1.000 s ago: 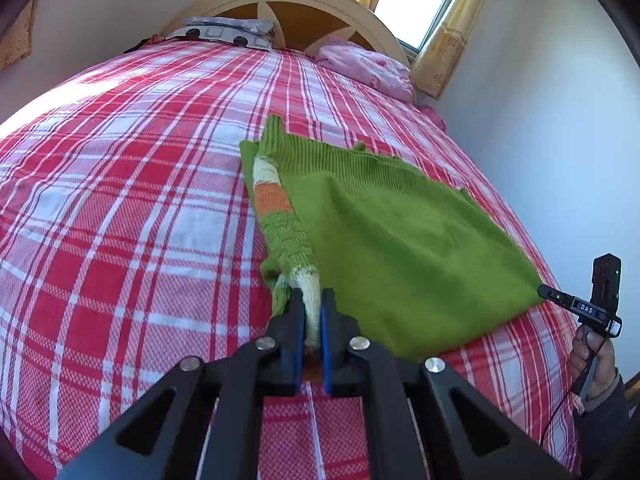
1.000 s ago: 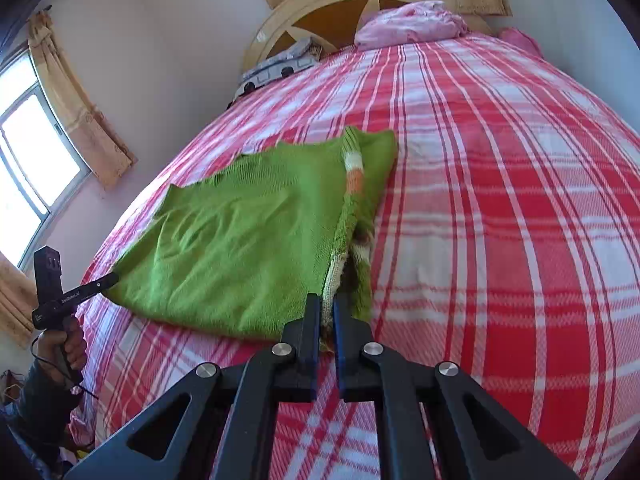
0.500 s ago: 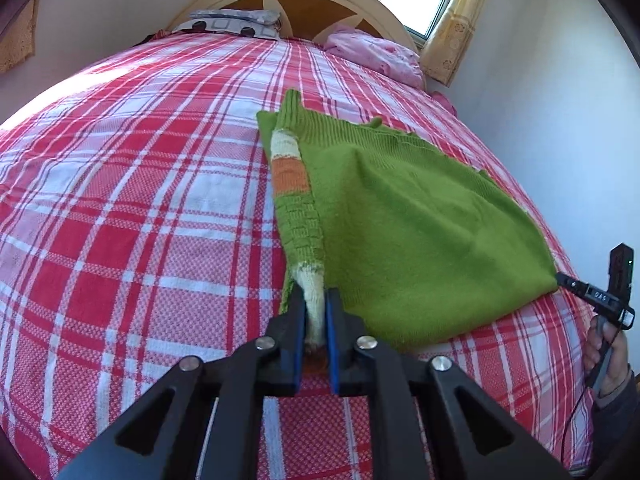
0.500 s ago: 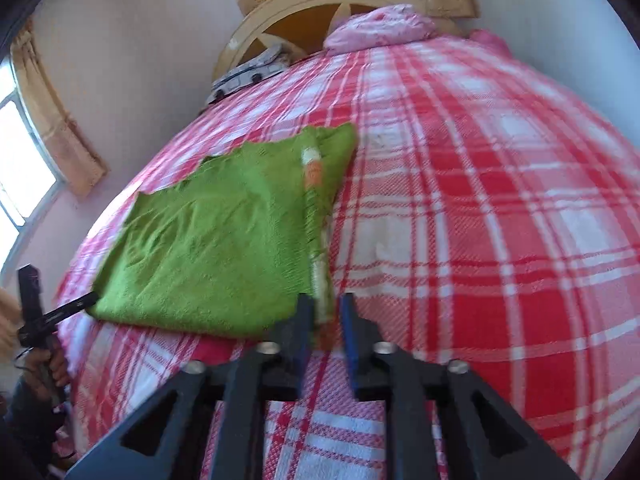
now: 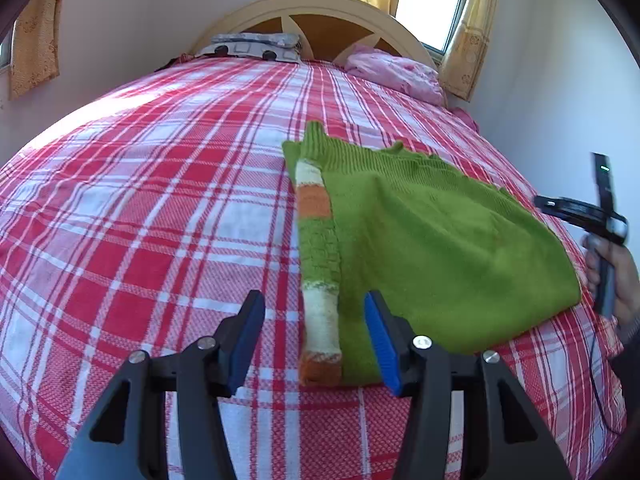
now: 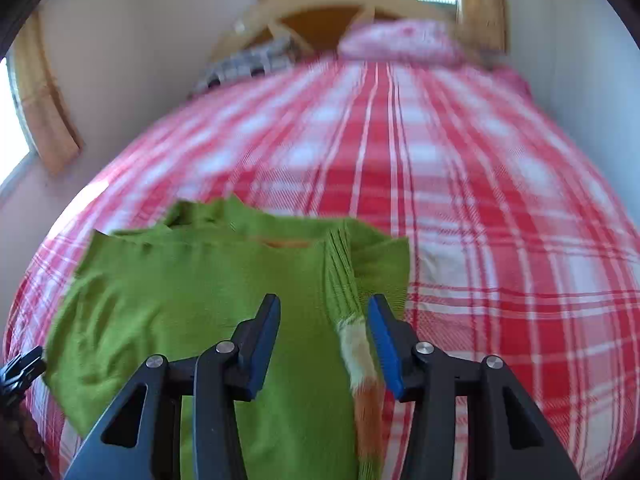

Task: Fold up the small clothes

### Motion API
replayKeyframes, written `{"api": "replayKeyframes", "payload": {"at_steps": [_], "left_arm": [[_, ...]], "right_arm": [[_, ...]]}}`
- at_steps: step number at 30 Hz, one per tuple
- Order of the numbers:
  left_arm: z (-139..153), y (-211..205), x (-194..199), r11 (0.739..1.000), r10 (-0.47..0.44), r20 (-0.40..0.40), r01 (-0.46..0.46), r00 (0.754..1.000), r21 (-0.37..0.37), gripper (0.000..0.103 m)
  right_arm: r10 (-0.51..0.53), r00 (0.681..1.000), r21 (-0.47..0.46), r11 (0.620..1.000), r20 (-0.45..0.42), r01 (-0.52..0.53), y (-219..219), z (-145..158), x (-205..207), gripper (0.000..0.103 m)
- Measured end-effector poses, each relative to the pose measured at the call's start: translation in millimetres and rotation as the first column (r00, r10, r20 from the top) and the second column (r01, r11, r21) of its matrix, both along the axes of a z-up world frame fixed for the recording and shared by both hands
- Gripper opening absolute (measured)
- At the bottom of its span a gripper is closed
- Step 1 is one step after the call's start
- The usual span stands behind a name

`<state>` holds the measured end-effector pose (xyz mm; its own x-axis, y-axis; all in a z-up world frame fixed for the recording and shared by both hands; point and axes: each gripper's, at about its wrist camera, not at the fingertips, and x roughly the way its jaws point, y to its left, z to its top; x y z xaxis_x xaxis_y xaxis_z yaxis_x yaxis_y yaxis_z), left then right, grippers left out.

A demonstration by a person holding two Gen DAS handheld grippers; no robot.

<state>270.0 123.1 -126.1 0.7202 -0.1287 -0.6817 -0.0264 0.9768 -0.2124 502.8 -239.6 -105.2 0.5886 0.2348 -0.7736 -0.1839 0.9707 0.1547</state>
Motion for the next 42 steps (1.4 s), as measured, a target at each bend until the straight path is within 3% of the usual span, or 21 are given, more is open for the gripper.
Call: {"api": "replayKeyframes", "payload": {"at_steps": [1,2,4,7,10,13,14,16,18,19,21,22,24,26,27,32,34,38,40,42], "left_arm": [[-2,-2,1,1.000,-0.006,-0.006,0.006,1.000,-0.003,0.055],[-4,-4,2,1.000,-0.013,-0.010,0.013,1.000,0.001,0.055],[-8,-10,2,0.999,-0.023,-0.012,0.023,1.000,0.025,0.055],[-11,-12,2,0.999,-0.037,-0.021,0.038,0.999,0.026,0.055],[-12,-11,4,0.999,-0.035,-0.038,0.035,0.999,0.024,0.057],[-12,-11,3,0.999,-0.031,-0.040,0.032,0.999,0.025,0.057],[-12,-11,2,0.999,-0.029,-0.034,0.030,0.999,0.025,0.057],[-12,-11,1,0.999,-0.030,-0.031,0.031,0.999,0.027,0.060],[-12,-12,1,0.999,-0.027,-0.031,0.028,0.999,0.035,0.064],[-11,-12,1,0.999,-0.026,-0.030,0.027,0.999,0.037,0.064],[-10,-14,3,0.998,-0.019,-0.032,0.020,0.999,0.054,0.067],[-9,-14,3,0.998,-0.013,-0.032,0.015,0.999,0.062,0.068],[-5,-13,2,0.998,-0.004,-0.019,0.006,1.000,0.068,0.073],[0,-8,0,0.998,0.008,-0.006,-0.008,1.000,0.062,0.079],[1,-6,-2,0.998,0.013,0.001,-0.013,1.000,0.062,0.082],[-4,13,-3,0.997,0.045,-0.011,-0.044,0.999,0.066,0.083],[-5,19,-2,0.995,0.068,-0.019,-0.066,0.998,0.070,0.083],[-4,31,2,0.990,0.120,-0.020,-0.118,0.993,0.071,0.088],[-3,31,5,0.987,0.133,-0.020,-0.131,0.991,0.088,0.090],[-2,29,8,0.986,0.129,-0.018,-0.127,0.991,0.111,0.090]], "right_arm": [[-0.005,1.000,0.009,1.000,-0.022,0.005,-2,-5,7,0.023],[-0.002,0.999,-0.001,1.000,-0.043,0.002,-1,-13,16,0.005],[-0.022,1.000,-0.078,0.997,0.004,0.023,-1,-13,18,0.005],[-0.078,0.997,-0.041,0.996,0.010,0.078,-16,-16,19,0.004],[-0.121,0.992,-0.122,0.985,0.032,0.124,-19,-18,19,0.004],[-0.147,0.987,-0.101,0.983,0.071,0.154,-26,-6,13,0.005],[-0.149,0.983,-0.111,0.981,0.107,0.161,-23,3,5,0.007],[-0.104,0.983,-0.080,0.990,0.150,0.117,-11,21,-13,0.023],[-0.024,0.988,-0.014,1.000,0.152,0.026,4,30,-28,0.062],[0.054,0.987,0.012,0.998,0.150,-0.056,19,31,-38,0.065],[0.160,0.980,-0.014,0.987,0.116,-0.159,42,24,-44,0.065],[0.185,0.979,-0.076,0.981,0.088,-0.178,55,13,-47,0.065],[0.151,0.988,-0.171,0.975,0.033,-0.143,56,-9,-42,0.065],[0.091,0.996,-0.141,0.986,-0.023,-0.093,37,-28,-32,0.063],[0.083,0.997,-0.078,0.993,-0.005,-0.084,23,-30,-30,0.062],[0.039,0.999,-0.184,0.982,0.004,-0.038,24,-20,-36,0.061],[0.043,0.998,-0.219,0.975,0.049,-0.031,38,-5,-46,0.062],[0.209,0.972,-0.172,0.967,0.105,-0.189,89,14,-74,0.062],[0.304,0.949,-0.155,0.945,0.081,-0.289,118,9,-83,0.062],[0.332,0.943,-0.182,0.929,0.029,-0.322,134,-6,-83,0.062]]}}
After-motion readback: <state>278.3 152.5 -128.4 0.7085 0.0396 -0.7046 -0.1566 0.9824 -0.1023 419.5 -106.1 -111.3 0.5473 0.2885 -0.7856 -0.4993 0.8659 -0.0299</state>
